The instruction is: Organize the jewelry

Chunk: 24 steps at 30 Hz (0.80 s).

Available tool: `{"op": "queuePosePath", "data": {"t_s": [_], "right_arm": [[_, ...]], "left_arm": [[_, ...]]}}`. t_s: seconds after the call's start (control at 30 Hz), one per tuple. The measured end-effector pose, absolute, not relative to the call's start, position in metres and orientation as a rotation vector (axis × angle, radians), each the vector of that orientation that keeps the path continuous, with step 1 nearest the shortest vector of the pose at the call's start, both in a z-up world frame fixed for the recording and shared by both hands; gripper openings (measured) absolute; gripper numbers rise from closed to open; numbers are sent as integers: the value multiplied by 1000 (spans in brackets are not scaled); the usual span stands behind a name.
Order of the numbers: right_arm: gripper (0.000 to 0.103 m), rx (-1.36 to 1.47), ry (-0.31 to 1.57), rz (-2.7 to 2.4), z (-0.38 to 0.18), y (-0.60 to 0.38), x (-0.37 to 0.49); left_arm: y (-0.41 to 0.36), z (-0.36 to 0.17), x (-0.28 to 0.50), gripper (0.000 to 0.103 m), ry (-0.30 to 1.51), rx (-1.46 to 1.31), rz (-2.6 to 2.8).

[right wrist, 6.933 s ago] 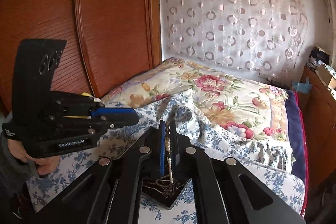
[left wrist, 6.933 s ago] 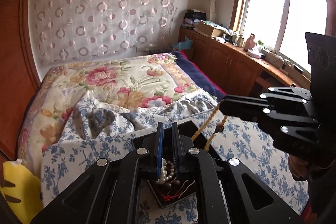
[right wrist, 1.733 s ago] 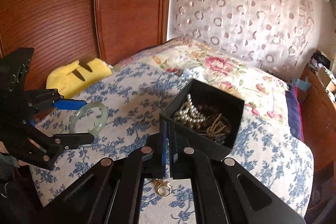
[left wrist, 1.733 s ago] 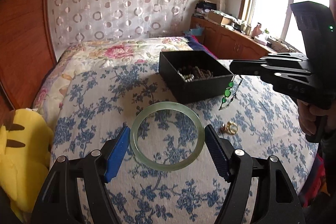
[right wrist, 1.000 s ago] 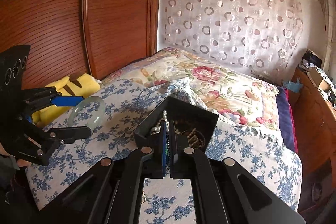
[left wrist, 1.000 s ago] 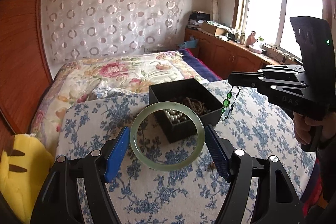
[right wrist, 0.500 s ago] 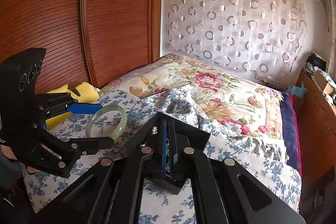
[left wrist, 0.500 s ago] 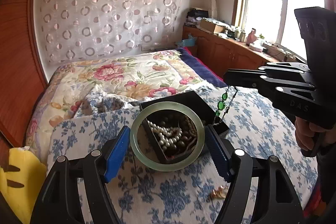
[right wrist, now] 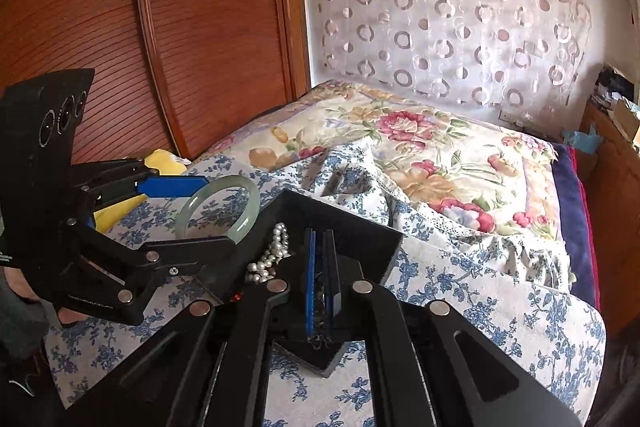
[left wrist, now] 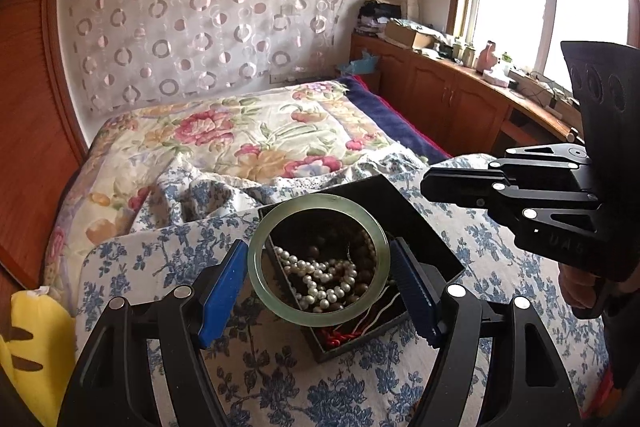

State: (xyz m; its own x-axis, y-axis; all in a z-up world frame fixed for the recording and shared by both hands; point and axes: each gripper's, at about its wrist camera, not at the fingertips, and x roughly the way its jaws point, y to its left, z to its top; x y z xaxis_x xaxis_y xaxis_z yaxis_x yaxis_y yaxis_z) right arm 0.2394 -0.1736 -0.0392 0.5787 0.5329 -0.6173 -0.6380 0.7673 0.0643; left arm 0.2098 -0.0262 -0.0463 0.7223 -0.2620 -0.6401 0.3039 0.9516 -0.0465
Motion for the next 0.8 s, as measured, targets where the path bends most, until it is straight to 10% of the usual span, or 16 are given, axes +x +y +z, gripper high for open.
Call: {"op": "queuePosePath", "data": {"t_s": [0.8], "right_arm": [[5,-161,675,604,-56,-211,222]], "left_arm": [[-55,-66,237,69,758,125,-348]]}}
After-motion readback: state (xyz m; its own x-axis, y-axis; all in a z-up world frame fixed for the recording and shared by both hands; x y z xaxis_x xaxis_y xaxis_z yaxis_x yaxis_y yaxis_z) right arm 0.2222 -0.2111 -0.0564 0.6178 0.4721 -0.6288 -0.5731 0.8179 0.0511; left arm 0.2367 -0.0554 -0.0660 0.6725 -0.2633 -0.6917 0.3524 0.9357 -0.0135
